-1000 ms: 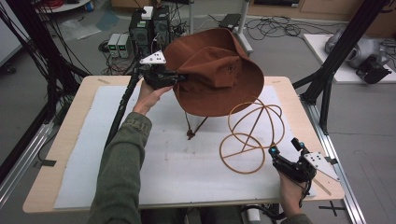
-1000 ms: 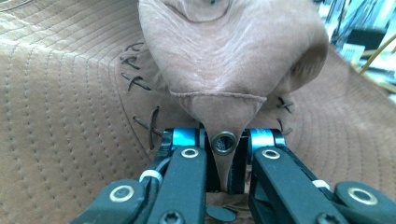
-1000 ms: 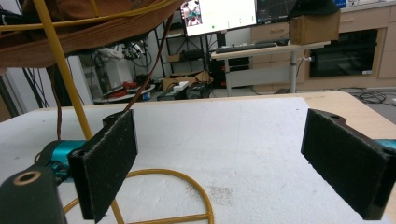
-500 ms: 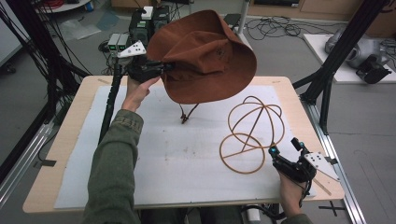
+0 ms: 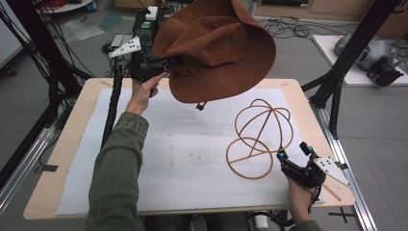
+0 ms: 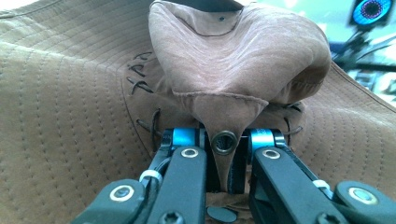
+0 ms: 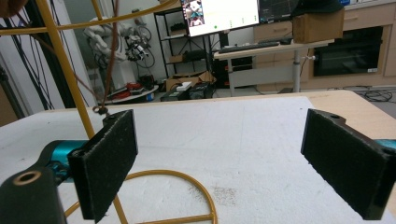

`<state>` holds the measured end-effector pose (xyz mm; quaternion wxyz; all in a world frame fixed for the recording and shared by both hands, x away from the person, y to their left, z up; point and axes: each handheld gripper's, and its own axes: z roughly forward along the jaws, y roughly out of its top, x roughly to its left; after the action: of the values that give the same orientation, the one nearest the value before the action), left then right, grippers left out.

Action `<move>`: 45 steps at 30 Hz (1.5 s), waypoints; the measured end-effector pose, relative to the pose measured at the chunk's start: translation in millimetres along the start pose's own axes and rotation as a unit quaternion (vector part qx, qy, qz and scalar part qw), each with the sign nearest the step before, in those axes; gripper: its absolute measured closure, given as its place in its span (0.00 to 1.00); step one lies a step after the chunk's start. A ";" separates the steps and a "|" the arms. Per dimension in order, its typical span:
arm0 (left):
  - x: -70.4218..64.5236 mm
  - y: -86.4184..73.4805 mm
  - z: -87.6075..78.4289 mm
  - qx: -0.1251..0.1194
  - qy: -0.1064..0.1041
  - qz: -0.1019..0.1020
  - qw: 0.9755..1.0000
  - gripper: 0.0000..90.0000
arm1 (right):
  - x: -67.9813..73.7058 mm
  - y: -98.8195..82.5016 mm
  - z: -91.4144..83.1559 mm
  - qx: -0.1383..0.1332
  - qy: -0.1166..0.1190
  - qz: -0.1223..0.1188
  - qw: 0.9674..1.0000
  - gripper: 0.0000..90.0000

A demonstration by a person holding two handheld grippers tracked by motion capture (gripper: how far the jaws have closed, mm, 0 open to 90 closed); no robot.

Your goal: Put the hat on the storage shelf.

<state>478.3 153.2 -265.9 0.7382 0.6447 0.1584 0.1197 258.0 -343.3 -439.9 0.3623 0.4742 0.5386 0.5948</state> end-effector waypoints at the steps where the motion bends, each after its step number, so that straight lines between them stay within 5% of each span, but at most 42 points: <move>1: -1.4 1.3 0.3 -0.008 -0.005 -0.002 1.000 0.98 | 0.0 0.0 0.0 0.000 0.000 0.000 1.000 0.11; 6: -11.7 11.9 5.6 -0.033 -0.026 0.003 0.999 0.98 | 0.4 0.0 0.2 0.000 0.001 0.000 1.000 0.11; 11: -27.1 21.1 19.7 -0.032 -0.059 0.012 0.998 0.98 | 1.3 -0.4 0.8 0.003 0.003 0.001 1.000 0.11; 21: -66.1 21.1 61.3 -0.040 -0.151 0.015 0.988 0.98 | 0.7 -0.3 0.5 0.004 0.004 -0.001 1.000 0.11; 31: -85.8 2.5 93.5 0.020 -0.185 0.000 0.983 0.98 | -1.0 -0.8 0.3 0.006 0.003 0.006 1.000 0.11; 45: -101.6 -34.0 109.3 0.084 -0.216 -0.013 0.973 0.98 | 0.0 -3.2 0.0 0.008 0.004 -0.004 1.000 0.11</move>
<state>426.3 9.8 -278.5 0.6999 0.7127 0.0127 -0.0456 257.8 -342.8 -443.0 0.3588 0.4729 0.5462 0.5910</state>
